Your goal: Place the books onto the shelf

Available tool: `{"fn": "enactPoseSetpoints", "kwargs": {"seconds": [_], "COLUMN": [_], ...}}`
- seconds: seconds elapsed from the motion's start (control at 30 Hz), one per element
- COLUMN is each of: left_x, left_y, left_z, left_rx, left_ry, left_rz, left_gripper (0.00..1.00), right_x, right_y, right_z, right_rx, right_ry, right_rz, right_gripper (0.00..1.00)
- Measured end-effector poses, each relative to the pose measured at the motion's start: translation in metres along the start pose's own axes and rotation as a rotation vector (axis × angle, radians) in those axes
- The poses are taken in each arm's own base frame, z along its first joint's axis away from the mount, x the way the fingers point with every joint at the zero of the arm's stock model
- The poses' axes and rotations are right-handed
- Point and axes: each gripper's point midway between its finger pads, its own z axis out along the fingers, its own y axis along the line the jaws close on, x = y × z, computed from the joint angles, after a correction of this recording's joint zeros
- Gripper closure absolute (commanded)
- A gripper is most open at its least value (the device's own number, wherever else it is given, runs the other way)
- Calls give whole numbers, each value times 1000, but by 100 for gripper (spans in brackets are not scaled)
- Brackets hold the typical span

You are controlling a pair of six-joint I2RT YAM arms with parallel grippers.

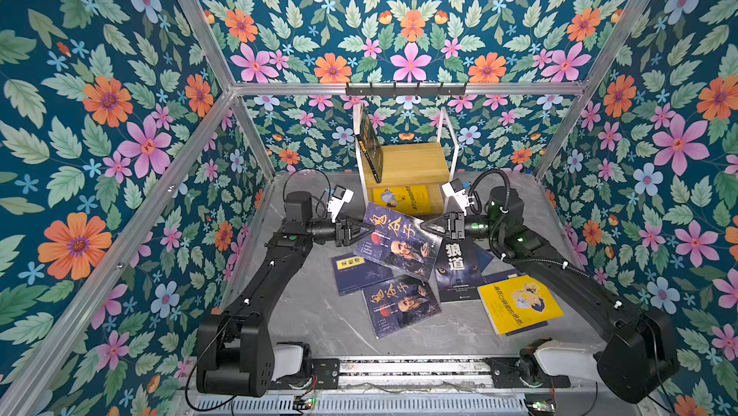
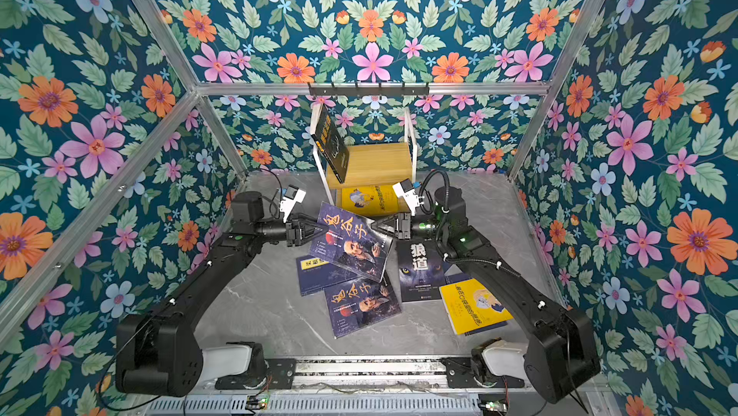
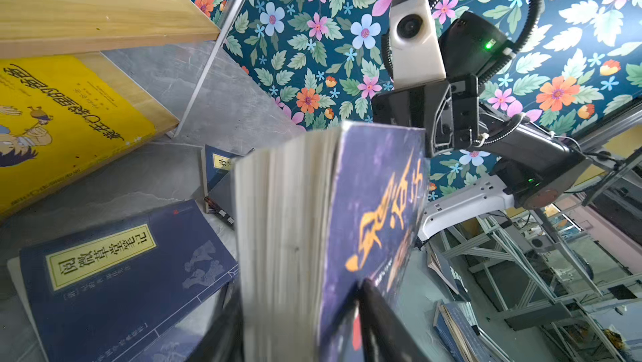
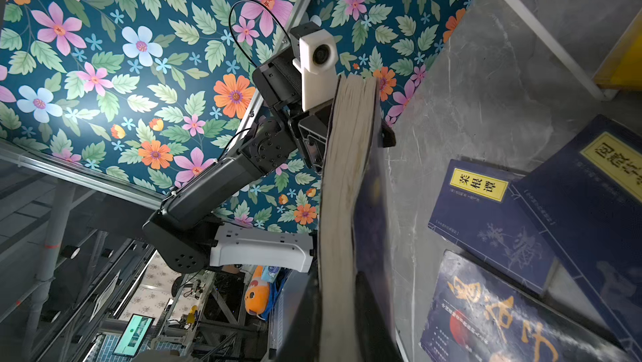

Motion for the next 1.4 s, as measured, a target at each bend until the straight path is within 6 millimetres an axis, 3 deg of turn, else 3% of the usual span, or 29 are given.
{"fn": "enactPoseSetpoints", "kwargs": {"seconds": [0.1, 0.23, 0.37, 0.47, 0.5, 0.67, 0.87, 1.03, 1.17, 1.4], "left_x": [-1, -3, -4, -3, -2, -5, -4, -9, -10, -9], "left_y": [-1, -4, -2, 0, 2, 21, 44, 50, 55, 65], "left_z": [0, -1, -2, -2, -2, -8, -13, -15, -15, -14], "left_rx": [3, 10, 0, -5, -9, -97, -171, -193, -204, -231], "left_ry": [-7, -14, -20, -22, -24, -68, -126, -164, -178, -199], "left_rz": [-9, -14, -30, -46, -53, -129, -266, -326, -387, -464], "left_gripper": [86, 100, 100, 100, 100, 100, 100, 100, 100, 100], "right_x": [0, -3, -5, -4, -4, -11, -6, 8, 14, 23], "right_y": [-6, -17, -28, -34, -36, -50, -79, -76, -71, -67], "right_z": [2, -1, -1, -3, -4, -26, -68, -79, -76, -51], "right_rx": [13, 61, 110, 146, 164, 353, 643, 769, 837, 921], "right_ry": [3, -15, -24, -31, -36, -116, -232, -270, -263, -175], "right_rz": [9, -3, 11, 10, 14, -30, -71, -216, -372, -638], "right_gripper": [100, 100, 96, 67, 61, 47, 43, 37, 32, 24]}}
